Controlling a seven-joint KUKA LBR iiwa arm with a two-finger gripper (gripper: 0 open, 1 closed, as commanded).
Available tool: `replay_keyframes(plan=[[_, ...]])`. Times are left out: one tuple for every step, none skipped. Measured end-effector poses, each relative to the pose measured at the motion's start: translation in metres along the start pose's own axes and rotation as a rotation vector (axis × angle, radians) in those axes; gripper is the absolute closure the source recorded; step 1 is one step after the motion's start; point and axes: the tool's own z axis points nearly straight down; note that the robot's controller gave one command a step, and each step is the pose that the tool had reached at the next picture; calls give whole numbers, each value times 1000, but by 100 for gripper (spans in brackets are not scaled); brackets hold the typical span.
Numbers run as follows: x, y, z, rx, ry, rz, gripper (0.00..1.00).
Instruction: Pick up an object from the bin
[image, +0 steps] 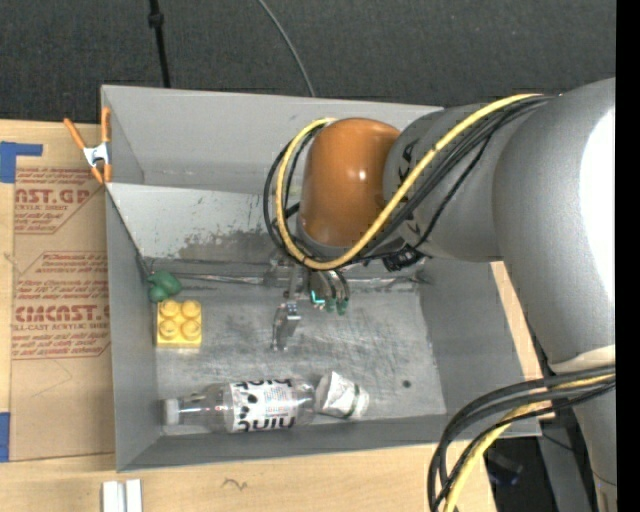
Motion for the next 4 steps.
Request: replay_keyframes(plan=[[-2,0,-5,-1,-7,1,0],[0,39,18,2,-12,-135,0],[3,98,-8,-1,-12,-380,0],[-1,138,18,-1,-10,-329,0]])
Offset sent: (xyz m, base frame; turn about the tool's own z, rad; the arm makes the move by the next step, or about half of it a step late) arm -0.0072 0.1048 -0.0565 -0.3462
